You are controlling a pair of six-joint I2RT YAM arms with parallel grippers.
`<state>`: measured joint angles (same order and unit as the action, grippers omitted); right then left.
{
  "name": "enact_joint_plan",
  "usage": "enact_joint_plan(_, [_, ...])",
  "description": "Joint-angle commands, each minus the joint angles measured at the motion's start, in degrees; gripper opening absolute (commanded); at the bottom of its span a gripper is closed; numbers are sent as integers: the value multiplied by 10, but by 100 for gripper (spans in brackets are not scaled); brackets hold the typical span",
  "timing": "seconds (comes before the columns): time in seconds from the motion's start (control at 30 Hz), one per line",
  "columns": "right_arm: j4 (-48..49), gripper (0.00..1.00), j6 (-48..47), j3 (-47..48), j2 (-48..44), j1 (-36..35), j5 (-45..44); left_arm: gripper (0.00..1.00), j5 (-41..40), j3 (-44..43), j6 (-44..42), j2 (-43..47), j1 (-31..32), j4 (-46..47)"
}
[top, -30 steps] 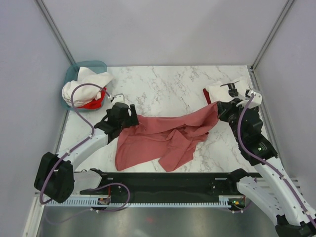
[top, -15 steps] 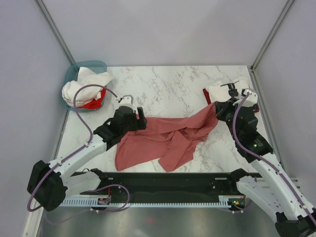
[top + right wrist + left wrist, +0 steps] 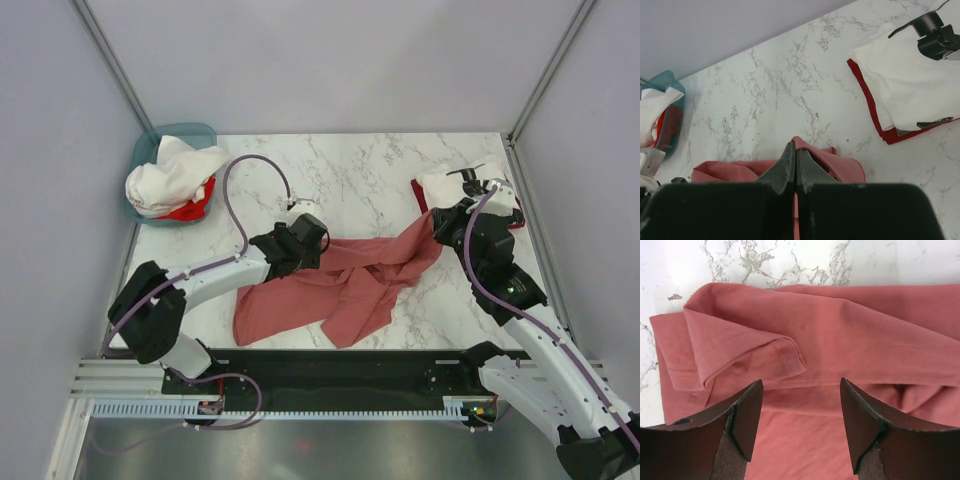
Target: Fold and stack the t-shirts
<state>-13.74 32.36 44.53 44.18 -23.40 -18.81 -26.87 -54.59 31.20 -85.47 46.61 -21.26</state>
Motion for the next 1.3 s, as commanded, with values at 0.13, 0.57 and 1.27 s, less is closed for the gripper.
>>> enact_joint_plan(0.13, [24,0,8,0,-2,1,2,68,-46,-75,-12,-98,-1,-44])
enact_joint_plan(0.57, [24,0,9,-1,-3,2,0,43,9,-109,-25,-174,-59,-65])
enact_joint_plan(1.27, [58,0,11,8,106,3,65,2,181,66,46,151,-249,33])
